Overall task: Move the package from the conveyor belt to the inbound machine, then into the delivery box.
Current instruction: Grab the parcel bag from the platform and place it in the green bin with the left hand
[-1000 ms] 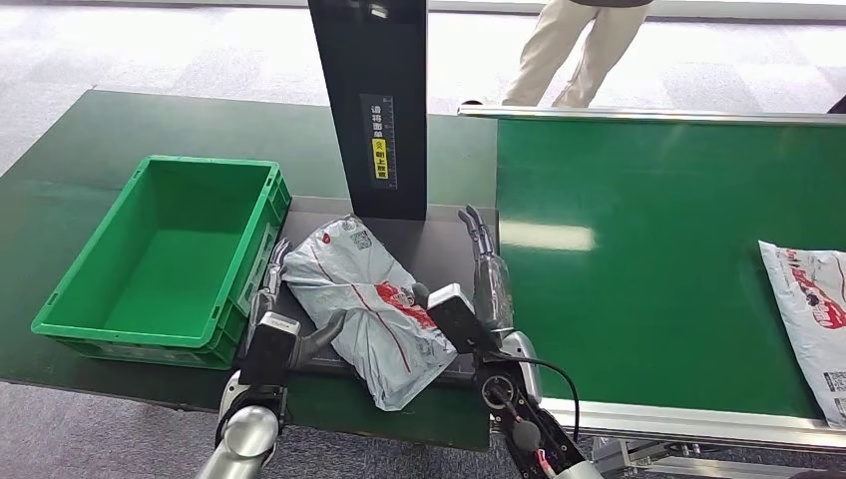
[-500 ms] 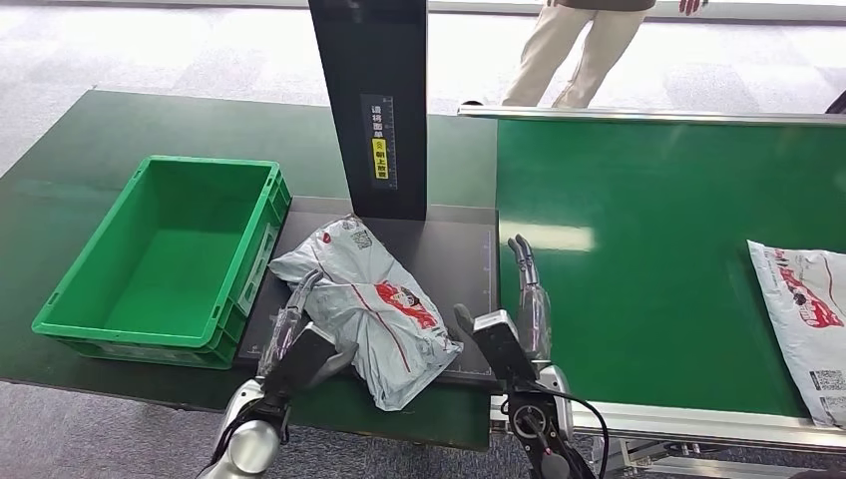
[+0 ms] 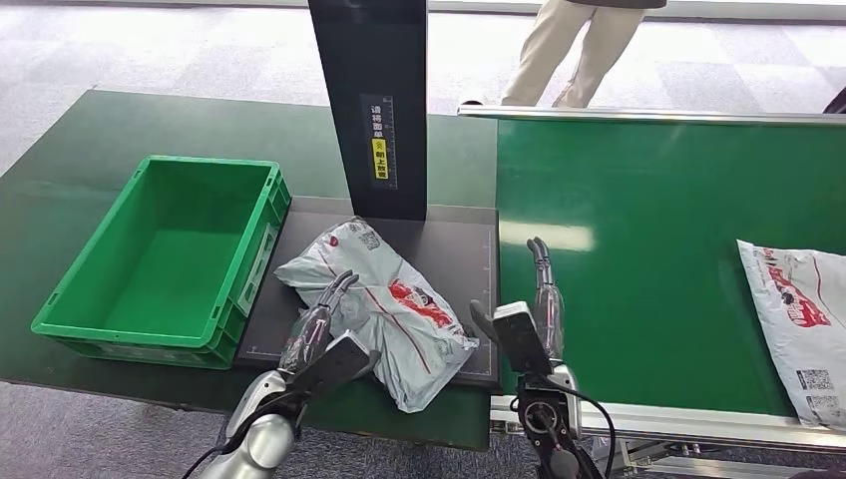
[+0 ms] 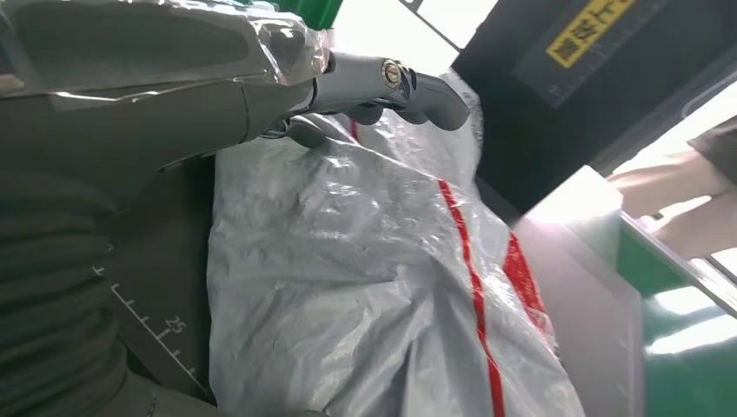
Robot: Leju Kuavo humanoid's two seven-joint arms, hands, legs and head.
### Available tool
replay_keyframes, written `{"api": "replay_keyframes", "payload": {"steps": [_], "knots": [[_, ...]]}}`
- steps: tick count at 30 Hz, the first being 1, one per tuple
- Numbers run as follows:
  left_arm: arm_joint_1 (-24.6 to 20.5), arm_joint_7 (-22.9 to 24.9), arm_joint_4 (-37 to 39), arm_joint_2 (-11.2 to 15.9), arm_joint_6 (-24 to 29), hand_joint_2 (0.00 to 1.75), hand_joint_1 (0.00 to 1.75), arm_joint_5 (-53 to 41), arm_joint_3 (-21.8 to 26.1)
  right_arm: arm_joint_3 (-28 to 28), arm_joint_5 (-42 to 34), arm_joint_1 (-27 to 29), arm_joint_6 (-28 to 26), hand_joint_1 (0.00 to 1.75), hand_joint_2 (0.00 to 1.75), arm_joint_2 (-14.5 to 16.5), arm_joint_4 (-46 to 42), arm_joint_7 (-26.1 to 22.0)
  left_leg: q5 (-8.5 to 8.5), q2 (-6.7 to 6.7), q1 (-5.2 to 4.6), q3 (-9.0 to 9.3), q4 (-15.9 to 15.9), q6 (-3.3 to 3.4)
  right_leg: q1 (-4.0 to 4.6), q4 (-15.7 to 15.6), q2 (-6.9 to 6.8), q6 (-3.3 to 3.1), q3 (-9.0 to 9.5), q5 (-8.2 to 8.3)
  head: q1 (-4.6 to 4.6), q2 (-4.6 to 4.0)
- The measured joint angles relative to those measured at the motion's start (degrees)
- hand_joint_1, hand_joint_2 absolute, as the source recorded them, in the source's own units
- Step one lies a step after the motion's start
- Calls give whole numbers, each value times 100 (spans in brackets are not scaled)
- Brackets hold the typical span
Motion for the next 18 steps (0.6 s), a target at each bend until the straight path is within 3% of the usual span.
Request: {"api": "replay_keyframes", "payload": {"steps": [10, 18], "knots": [[-97, 18, -162, 68, -207, 175, 0, -132, -471, -106, -23, -17, 117, 0, 175, 11, 170, -26, 0, 0, 0, 1, 0, 0, 0, 0, 0, 0, 0, 0, 0, 0], [-499, 231, 388, 64, -432, 175, 0, -378, -791, -155, -63, -92, 182, 0, 175, 62, 311, -33, 1, 0, 0, 1, 0, 0, 0, 0, 0, 0, 1, 0, -1, 0]]}}
